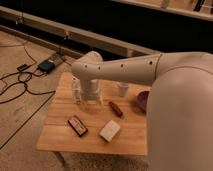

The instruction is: Place the white sponge in the ceramic bowl

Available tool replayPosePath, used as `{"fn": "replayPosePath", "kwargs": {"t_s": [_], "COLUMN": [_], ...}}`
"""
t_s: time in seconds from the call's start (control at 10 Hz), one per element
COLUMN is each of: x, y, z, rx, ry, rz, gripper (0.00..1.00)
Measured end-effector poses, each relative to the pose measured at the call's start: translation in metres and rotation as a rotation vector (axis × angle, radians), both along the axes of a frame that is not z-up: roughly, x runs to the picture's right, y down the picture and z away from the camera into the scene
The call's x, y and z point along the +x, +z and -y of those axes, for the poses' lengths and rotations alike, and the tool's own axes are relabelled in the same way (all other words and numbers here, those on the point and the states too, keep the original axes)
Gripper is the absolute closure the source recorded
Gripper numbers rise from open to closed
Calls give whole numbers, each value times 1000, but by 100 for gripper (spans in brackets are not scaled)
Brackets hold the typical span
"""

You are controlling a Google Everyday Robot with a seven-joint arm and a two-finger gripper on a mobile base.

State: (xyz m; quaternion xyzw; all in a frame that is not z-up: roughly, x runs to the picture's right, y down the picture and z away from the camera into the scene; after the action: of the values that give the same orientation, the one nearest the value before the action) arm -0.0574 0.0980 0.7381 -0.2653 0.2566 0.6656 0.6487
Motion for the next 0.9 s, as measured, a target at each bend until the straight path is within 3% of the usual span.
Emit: {"fn": "replayPosePath", "kwargs": {"t_s": [0.5, 0.6, 0.7, 0.9], "x": [35, 35, 40, 41], "y": [19, 19, 16, 18], "z": [-46, -47, -70, -85], "rx": [-62, -62, -73, -74], "ry": [195, 204, 259, 285], "rz": [-199, -204, -263, -287], "gripper": [35, 35, 35, 35]}}
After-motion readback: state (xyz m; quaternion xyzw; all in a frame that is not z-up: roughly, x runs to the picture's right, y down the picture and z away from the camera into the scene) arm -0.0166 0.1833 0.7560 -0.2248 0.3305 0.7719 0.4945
